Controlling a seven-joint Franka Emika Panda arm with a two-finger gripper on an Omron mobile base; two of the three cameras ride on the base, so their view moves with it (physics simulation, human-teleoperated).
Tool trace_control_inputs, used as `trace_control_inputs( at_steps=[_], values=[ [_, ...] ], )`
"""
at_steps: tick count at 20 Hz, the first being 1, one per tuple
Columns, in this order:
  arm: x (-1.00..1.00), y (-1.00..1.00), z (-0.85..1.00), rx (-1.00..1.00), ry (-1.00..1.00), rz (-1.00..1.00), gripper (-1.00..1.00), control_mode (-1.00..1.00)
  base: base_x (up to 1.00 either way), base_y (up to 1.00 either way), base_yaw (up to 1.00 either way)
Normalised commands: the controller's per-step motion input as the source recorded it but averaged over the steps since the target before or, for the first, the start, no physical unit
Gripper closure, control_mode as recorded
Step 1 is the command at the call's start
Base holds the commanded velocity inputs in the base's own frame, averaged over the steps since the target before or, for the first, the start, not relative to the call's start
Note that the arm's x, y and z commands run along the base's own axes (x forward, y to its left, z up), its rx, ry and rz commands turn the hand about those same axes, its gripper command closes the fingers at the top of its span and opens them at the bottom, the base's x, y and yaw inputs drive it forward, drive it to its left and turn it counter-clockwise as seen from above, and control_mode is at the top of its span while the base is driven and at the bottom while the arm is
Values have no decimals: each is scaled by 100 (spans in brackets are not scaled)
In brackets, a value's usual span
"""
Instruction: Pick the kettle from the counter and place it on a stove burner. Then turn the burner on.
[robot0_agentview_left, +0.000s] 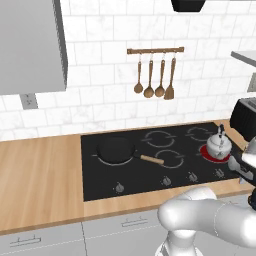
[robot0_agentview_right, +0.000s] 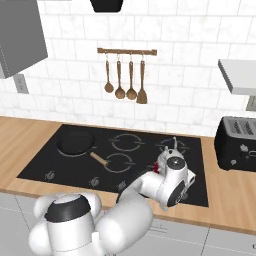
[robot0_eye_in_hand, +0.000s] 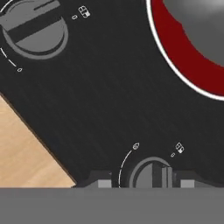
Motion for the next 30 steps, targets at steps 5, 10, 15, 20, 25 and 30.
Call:
trace_control_inputs(
  at_steps=[5, 10, 15, 20, 25, 30],
  values=[
    [-14, 17, 0, -20, -6, 49, 100, -100, 0, 0, 0],
    [-9, 14, 0, -20, -2, 53, 100, -100, 0, 0, 0],
    [-2, 15, 0, -17, 0, 52, 100, -100, 0, 0, 0],
    [-5, 11, 0, -14, 0, 49, 100, -100, 0, 0, 0],
    [-2, 13, 0, -14, 0, 48, 100, -100, 0, 0, 0],
    [0, 14, 0, -11, 2, 39, -100, -100, 0, 0, 0]
  ],
)
